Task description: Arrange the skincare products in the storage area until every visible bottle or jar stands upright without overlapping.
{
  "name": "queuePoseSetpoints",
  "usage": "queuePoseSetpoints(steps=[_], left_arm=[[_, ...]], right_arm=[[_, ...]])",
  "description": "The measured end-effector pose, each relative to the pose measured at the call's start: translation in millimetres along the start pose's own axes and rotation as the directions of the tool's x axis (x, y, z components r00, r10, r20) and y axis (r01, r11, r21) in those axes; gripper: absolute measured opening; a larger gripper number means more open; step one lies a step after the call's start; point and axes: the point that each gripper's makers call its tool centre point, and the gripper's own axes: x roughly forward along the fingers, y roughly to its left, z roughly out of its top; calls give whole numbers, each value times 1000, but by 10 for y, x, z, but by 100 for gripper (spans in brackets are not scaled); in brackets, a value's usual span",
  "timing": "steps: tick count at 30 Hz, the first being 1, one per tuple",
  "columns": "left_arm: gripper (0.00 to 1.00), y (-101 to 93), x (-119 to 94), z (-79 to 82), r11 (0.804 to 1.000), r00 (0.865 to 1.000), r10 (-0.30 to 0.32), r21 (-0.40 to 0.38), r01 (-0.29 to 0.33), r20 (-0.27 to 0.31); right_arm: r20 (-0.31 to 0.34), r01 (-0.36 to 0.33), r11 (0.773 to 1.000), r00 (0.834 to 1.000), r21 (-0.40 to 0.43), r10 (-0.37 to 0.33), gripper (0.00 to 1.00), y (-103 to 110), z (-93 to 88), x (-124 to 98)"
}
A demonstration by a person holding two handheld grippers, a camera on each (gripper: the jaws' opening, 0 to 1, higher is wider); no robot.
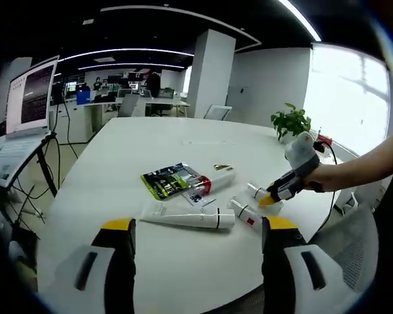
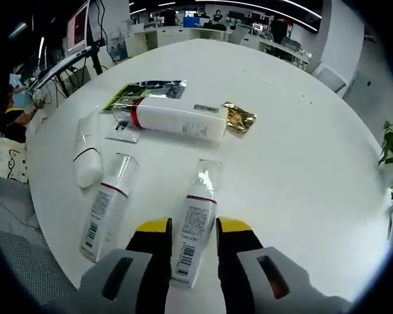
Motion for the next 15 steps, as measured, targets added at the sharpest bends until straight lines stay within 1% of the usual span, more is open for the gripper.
queuePoseSetpoints(steps=[2, 3, 4, 6, 8, 9, 11, 15], left_arm=[[71, -2, 5, -6, 1000, 1000, -1, 0, 1, -5], [71, -4, 7, -8, 1000, 1000, -1, 0, 1, -6], [71, -9, 9, -10, 1000, 1000, -2, 1, 2, -8], [71, -7, 11, -18, 1000, 1000, -2, 2, 2, -12], [70, 1, 15, -27, 1000, 1000, -1, 2, 1, -16], [70, 4, 17, -29, 1000, 1000, -2, 0, 2, -15], [70, 1, 18, -30, 1000, 1000, -4, -2, 4, -16], [70, -2, 18, -18, 1000, 1000, -14, -16, 14, -8]], right_arm=[[-26, 16, 1000, 1000, -23, -16, 24, -19, -49, 2], [-15, 2, 1000, 1000, -26, -3, 22, 2, -34, -15], [-14, 4, 1000, 1000, -3, -4, 22, -2, -33, -18], [-12, 4, 1000, 1000, 0, -4, 22, -6, -34, -16], [6, 2, 1000, 1000, 13, -2, 22, -3, -35, -15], [29, 2, 1000, 1000, 25, -3, 22, -7, -24, -3], [54, -6, 1000, 999, 13, 5, 22, -5, -12, 11], [60, -22, 1000, 998, 2, 22, 21, -11, 2, 22]])
